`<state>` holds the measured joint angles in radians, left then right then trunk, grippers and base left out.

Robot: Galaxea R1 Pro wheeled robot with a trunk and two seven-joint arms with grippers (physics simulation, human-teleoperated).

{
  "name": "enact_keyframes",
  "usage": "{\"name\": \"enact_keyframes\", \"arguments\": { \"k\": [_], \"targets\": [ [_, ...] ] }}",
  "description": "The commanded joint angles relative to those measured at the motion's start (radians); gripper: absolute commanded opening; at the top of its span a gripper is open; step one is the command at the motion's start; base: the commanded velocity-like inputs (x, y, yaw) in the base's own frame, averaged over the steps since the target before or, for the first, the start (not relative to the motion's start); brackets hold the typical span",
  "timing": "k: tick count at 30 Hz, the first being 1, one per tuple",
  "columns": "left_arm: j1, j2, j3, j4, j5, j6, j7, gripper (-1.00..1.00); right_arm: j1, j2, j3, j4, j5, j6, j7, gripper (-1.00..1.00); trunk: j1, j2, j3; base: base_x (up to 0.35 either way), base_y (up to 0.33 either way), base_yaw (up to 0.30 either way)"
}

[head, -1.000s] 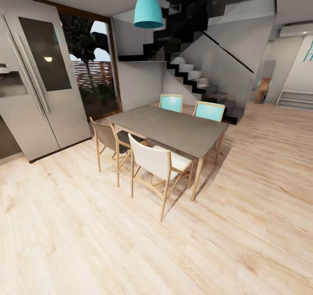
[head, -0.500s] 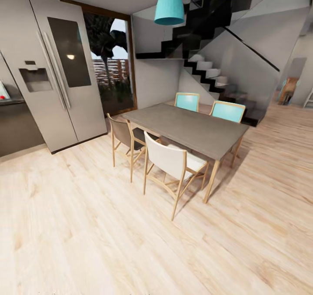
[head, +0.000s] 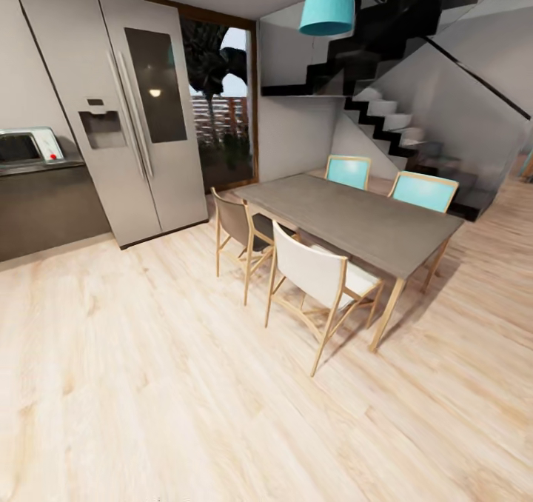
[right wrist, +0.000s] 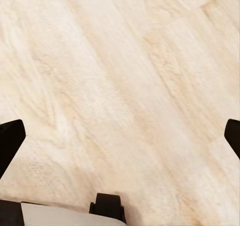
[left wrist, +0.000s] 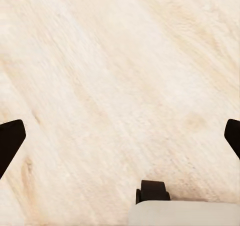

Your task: Pick up the poster from the kitchen countertop and hang it on one of the wall nails in the kitchen.

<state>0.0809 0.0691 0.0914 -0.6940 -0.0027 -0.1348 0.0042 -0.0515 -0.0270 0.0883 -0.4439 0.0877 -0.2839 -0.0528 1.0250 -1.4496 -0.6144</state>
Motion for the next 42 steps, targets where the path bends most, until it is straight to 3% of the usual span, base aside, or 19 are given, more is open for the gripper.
{"name": "enact_keyframes", "arguments": {
  "k": [1,13,42],
  "targets": [
    [0.000,0.000,0.001,-0.001,0.000,-0.002,0.000,1.00,-0.001,-0.001,0.004,0.001,0.009,-0.001,-0.006,1.00,0.000,0.000,-0.002,0.007,0.000,0.237],
    [0.000,0.000,0.001,-0.001,0.000,-0.003,0.000,1.00,0.000,-0.001,0.003,0.001,0.010,0.000,-0.005,1.00,0.000,0.000,-0.005,0.180,0.038,0.171],
    [0.000,0.000,0.001,-0.001,0.000,-0.003,0.000,1.00,-0.001,-0.001,0.004,0.002,0.013,0.000,-0.006,1.00,0.000,0.000,-0.007,0.006,0.002,0.279]
  ]
}}
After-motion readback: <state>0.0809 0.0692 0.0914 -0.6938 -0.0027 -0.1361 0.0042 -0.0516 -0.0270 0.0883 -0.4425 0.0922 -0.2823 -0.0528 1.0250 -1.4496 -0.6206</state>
